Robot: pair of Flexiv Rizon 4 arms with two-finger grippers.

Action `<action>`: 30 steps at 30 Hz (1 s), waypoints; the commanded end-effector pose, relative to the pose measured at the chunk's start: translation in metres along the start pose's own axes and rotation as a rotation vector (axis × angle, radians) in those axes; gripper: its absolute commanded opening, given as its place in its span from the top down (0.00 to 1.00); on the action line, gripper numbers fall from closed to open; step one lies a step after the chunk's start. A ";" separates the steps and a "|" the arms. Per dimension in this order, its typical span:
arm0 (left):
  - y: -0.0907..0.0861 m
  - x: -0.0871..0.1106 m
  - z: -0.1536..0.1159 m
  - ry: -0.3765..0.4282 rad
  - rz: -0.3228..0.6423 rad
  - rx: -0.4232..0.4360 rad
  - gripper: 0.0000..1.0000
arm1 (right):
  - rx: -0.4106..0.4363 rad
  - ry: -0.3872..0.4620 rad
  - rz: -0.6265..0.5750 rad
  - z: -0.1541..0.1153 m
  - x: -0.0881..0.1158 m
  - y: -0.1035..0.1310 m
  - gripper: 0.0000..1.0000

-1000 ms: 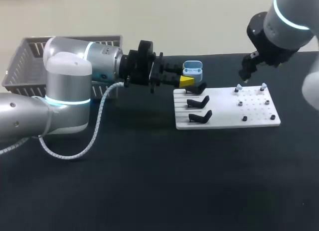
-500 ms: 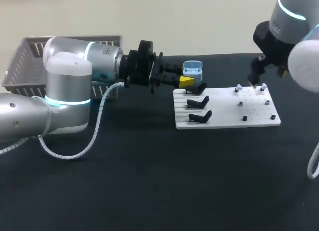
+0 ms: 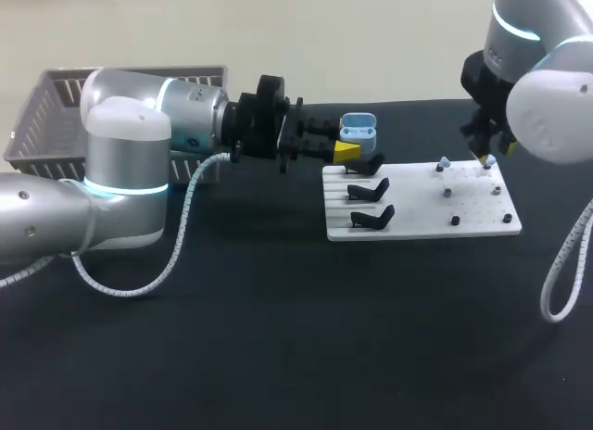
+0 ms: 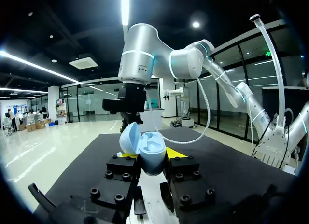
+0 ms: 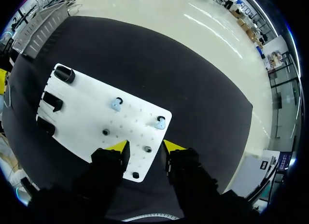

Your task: Pick up each earbud case from the left stands, insert the matching earbuds, close the lid, and place the case in the box.

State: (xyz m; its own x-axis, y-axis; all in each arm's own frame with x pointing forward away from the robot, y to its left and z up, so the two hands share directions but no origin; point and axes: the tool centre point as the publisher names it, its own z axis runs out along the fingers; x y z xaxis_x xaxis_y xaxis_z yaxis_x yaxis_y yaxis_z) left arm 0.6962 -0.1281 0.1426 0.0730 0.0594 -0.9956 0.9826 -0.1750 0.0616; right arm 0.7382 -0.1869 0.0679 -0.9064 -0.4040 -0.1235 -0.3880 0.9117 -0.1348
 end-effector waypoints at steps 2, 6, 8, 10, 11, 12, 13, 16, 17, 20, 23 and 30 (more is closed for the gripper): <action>0.000 0.001 0.000 -0.003 0.003 -0.002 1.00 | 0.001 0.022 0.000 0.011 -0.008 -0.002 0.58; 0.000 0.001 0.000 -0.003 0.003 -0.002 1.00 | -0.004 0.034 0.009 0.019 -0.010 -0.006 0.56; 0.000 0.001 0.000 -0.003 0.003 -0.002 1.00 | -0.005 0.039 0.012 0.023 -0.011 -0.007 0.56; 0.000 0.001 0.000 -0.003 0.003 -0.002 1.00 | -0.006 0.045 0.015 0.026 -0.012 -0.009 0.56; 0.000 0.001 0.000 -0.003 0.003 -0.002 1.00 | -0.007 0.047 0.016 0.027 -0.012 -0.009 0.56; 0.000 0.001 0.000 -0.003 0.003 -0.002 1.00 | -0.007 0.050 0.017 0.028 -0.013 -0.010 0.55; 0.000 0.001 0.000 -0.003 0.003 -0.002 1.00 | -0.008 0.051 0.018 0.029 -0.013 -0.011 0.55; 0.000 0.001 0.000 -0.003 0.003 -0.002 1.00 | -0.010 0.053 0.020 0.032 -0.014 -0.012 0.55; 0.000 0.001 0.000 -0.003 0.003 -0.002 1.00 | -0.010 0.053 0.021 0.033 -0.014 -0.013 0.55; 0.000 0.001 0.000 -0.003 0.003 -0.002 1.00 | -0.006 0.057 0.023 0.036 -0.014 -0.014 0.55; 0.000 0.001 0.000 -0.003 0.003 -0.002 1.00 | -0.002 0.066 0.025 0.041 -0.014 -0.016 0.55; 0.000 0.001 0.000 -0.003 0.003 -0.002 1.00 | -0.001 0.071 0.030 0.045 -0.013 -0.018 0.56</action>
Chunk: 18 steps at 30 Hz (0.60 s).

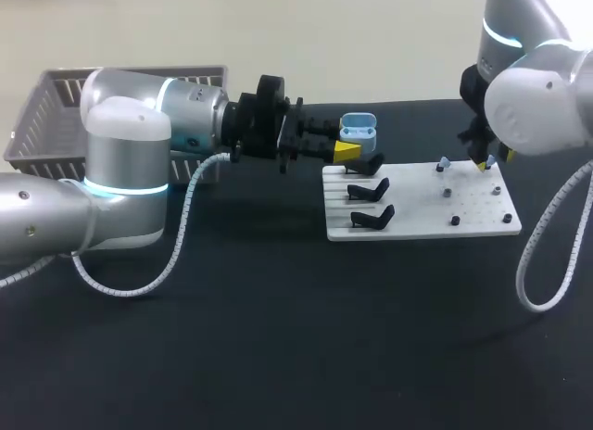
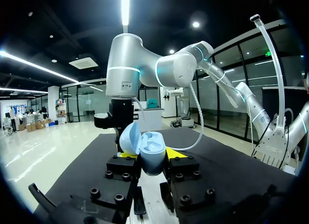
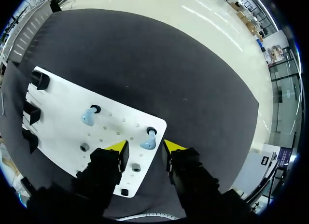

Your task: Pick up each earbud case from the left stands, insert the matching earbuds, close the lid, and place the case in the box.

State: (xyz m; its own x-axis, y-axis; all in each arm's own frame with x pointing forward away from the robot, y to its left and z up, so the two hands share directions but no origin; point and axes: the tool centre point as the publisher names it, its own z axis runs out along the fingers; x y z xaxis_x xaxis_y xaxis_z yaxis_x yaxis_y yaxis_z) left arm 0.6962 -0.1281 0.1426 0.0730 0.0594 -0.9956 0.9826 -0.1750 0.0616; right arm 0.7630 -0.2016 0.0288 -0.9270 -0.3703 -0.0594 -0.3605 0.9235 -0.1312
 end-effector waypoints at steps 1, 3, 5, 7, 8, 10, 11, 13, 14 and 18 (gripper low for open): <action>0.000 0.001 0.000 -0.003 0.003 -0.002 1.00 | 0.001 0.001 -0.002 0.002 -0.001 -0.001 0.56; 0.000 0.001 0.000 -0.003 0.003 -0.002 1.00 | 0.008 -0.001 -0.004 0.002 -0.001 -0.001 0.58; 0.000 0.001 0.000 -0.003 0.003 -0.002 1.00 | 0.007 -0.001 -0.003 0.002 -0.001 -0.001 0.58; 0.000 0.001 0.000 -0.003 0.003 -0.002 1.00 | 0.008 -0.002 -0.003 0.002 -0.001 -0.001 0.60; 0.000 0.001 0.000 -0.003 0.003 -0.002 1.00 | 0.010 -0.002 -0.003 0.003 -0.001 -0.001 0.60; 0.000 0.001 0.000 -0.003 0.003 -0.002 1.00 | 0.011 -0.002 -0.001 0.003 0.000 -0.002 0.63; 0.000 0.001 0.000 -0.003 0.003 -0.002 1.00 | 0.013 -0.002 0.000 0.004 0.000 -0.002 0.64; 0.000 0.001 0.000 -0.003 0.003 -0.002 1.00 | 0.015 -0.001 0.000 0.004 0.000 -0.002 0.64; 0.000 0.001 0.000 -0.003 0.003 -0.002 1.00 | 0.016 -0.001 0.000 0.004 0.000 -0.002 0.64; 0.000 0.001 0.000 -0.003 0.003 -0.002 1.00 | 0.018 -0.004 -0.001 0.004 -0.001 -0.002 0.64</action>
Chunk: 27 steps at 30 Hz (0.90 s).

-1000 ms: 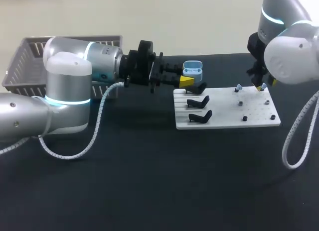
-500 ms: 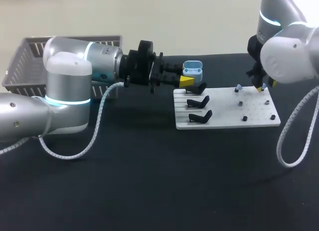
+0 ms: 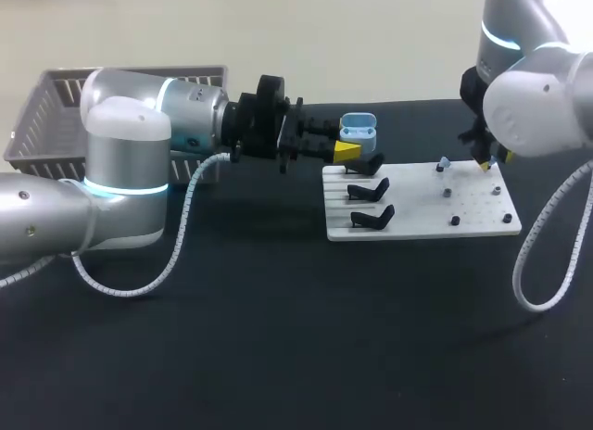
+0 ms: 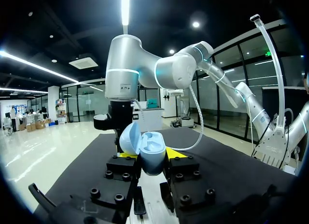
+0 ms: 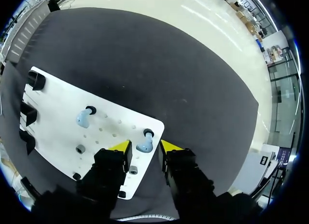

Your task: Pick up each earbud case from the left stands, insert the matching earbuds, close the lid, and place the case in the box.

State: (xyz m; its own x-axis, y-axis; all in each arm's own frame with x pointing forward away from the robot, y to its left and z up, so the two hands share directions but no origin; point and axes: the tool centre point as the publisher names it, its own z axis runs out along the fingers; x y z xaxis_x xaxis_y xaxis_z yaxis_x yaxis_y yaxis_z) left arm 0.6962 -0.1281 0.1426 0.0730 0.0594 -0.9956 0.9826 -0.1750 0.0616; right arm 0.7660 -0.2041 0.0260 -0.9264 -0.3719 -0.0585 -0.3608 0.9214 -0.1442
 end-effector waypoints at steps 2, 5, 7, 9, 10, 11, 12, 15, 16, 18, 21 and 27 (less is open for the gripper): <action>0.000 0.001 0.000 -0.003 0.003 -0.002 1.00 | 0.008 -0.005 0.000 0.001 -0.001 0.001 0.65; 0.000 0.001 0.000 -0.003 0.003 -0.002 1.00 | 0.011 -0.005 -0.001 0.001 -0.001 0.001 0.66; 0.000 0.001 0.000 -0.003 0.003 -0.002 1.00 | 0.013 -0.005 -0.001 0.002 -0.001 0.002 0.66; 0.000 0.001 0.000 -0.003 0.003 -0.002 1.00 | 0.016 -0.003 0.000 0.002 0.000 0.001 0.66; 0.000 0.001 0.000 -0.003 0.003 -0.002 1.00 | 0.017 -0.003 0.001 0.002 0.000 0.001 0.67; 0.000 0.001 0.000 -0.003 0.003 -0.002 1.00 | 0.020 -0.010 0.005 0.002 0.000 0.001 0.67; 0.000 0.001 0.000 -0.003 0.003 -0.002 1.00 | 0.024 -0.014 0.008 0.002 0.000 0.001 0.71; 0.000 0.001 0.000 -0.003 0.003 -0.002 1.00 | 0.027 -0.014 0.012 0.002 0.000 0.001 0.96; 0.000 0.001 0.000 -0.003 0.003 -0.002 1.00 | 0.030 -0.014 0.013 0.002 0.001 0.000 1.00; 0.000 0.001 0.000 -0.003 0.003 -0.002 1.00 | 0.031 -0.015 0.015 0.001 0.002 0.000 1.00; 0.000 0.001 0.000 -0.003 0.003 -0.002 1.00 | 0.033 -0.017 0.020 -0.003 0.005 0.000 1.00; 0.000 0.001 0.000 -0.003 0.003 -0.002 1.00 | 0.036 -0.024 0.054 -0.025 0.016 0.005 1.00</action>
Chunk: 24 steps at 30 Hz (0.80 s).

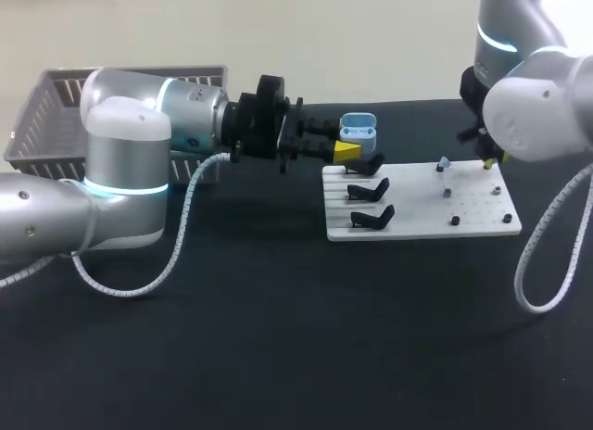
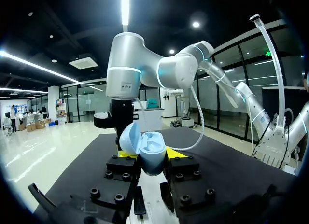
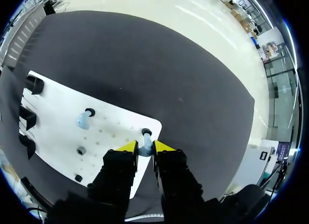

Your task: Pick up each earbud case from the left stands, insert the matching earbuds, close the lid, and place the case in the box.

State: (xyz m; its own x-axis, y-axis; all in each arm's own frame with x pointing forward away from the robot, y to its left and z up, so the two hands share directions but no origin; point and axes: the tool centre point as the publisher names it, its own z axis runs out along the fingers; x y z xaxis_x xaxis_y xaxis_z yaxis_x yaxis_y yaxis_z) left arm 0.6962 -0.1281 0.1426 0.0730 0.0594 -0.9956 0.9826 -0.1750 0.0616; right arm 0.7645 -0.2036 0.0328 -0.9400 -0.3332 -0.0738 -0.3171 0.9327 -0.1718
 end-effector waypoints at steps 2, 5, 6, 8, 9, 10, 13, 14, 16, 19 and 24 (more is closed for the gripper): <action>0.000 0.001 0.000 -0.003 0.003 -0.002 1.00 | 0.007 -0.025 0.029 -0.032 0.021 0.007 1.00; 0.000 0.001 0.000 -0.003 0.003 -0.002 1.00 | -0.006 -0.034 0.058 -0.055 0.029 0.014 1.00; 0.000 0.001 0.000 -0.003 0.003 -0.002 1.00 | -0.017 -0.036 0.078 -0.063 0.032 0.017 1.00; 0.000 0.001 0.000 -0.003 0.003 -0.002 1.00 | -0.048 -0.034 0.098 -0.079 0.038 0.025 1.00; 0.000 0.001 0.000 -0.003 0.003 -0.002 1.00 | -0.064 -0.027 0.108 -0.087 0.041 0.030 1.00; 0.000 0.001 0.000 -0.003 0.003 -0.002 1.00 | -0.077 -0.025 0.117 -0.093 0.044 0.034 1.00; 0.000 0.001 0.000 -0.003 0.003 -0.002 1.00 | -0.077 -0.007 0.131 -0.107 0.053 0.050 1.00; 0.000 0.001 0.000 -0.003 0.003 -0.002 1.00 | -0.076 0.005 0.129 -0.110 0.056 0.056 1.00; 0.000 0.001 0.000 -0.003 0.003 -0.002 1.00 | -0.070 0.018 0.125 -0.114 0.063 0.068 1.00; 0.000 0.001 0.000 -0.003 0.003 -0.002 1.00 | -0.083 0.002 0.120 -0.122 0.075 0.085 1.00; 0.000 0.001 0.000 -0.003 0.003 -0.002 1.00 | -0.083 0.002 0.120 -0.122 0.075 0.085 1.00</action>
State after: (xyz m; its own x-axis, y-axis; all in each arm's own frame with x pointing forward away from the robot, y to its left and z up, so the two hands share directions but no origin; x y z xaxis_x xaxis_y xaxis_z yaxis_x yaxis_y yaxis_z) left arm 0.6962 -0.1281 0.1426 0.0730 0.0594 -0.9956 0.9826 -0.1750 0.0616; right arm 0.6583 -0.1293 0.1328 -0.9736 -0.2187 -0.0647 -0.2132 0.9735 -0.0827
